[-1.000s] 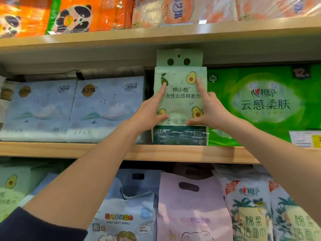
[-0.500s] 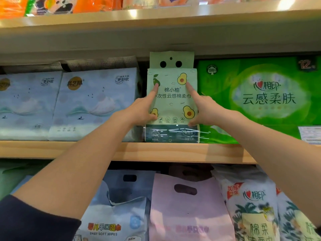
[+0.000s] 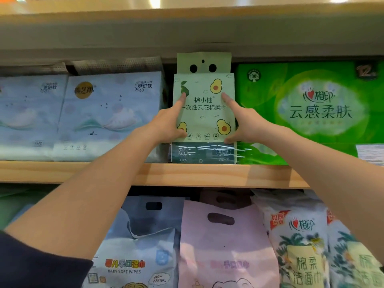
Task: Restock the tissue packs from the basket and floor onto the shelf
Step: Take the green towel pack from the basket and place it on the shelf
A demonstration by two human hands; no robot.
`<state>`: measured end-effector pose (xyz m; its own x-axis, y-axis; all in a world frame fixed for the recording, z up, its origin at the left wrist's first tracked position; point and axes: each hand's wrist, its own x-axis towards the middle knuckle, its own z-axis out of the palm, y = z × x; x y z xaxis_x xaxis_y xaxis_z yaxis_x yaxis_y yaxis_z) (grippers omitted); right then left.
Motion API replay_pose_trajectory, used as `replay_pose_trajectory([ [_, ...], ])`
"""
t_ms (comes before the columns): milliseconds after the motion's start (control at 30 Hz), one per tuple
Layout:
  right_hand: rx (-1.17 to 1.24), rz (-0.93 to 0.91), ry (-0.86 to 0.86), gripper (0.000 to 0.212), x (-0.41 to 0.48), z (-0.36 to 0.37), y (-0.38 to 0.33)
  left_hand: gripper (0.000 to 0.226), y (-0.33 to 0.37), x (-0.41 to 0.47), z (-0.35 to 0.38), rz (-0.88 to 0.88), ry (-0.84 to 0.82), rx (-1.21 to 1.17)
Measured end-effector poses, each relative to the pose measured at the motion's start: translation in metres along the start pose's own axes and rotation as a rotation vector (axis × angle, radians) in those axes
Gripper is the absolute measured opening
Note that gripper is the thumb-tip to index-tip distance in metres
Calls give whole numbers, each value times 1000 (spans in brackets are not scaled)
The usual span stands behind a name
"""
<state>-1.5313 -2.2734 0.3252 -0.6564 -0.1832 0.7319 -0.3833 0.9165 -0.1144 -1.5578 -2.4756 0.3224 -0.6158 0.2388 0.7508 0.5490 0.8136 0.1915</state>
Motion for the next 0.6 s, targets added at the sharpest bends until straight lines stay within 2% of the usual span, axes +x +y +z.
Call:
replay_pose_trajectory([
  [200,-30,30,42,103,-6,-8,-6,87,0,-10,-4,33,133,-52],
  [600,-47,20,19,85,-66,-33,-50,67,-6,-89,-43,80,70,39],
])
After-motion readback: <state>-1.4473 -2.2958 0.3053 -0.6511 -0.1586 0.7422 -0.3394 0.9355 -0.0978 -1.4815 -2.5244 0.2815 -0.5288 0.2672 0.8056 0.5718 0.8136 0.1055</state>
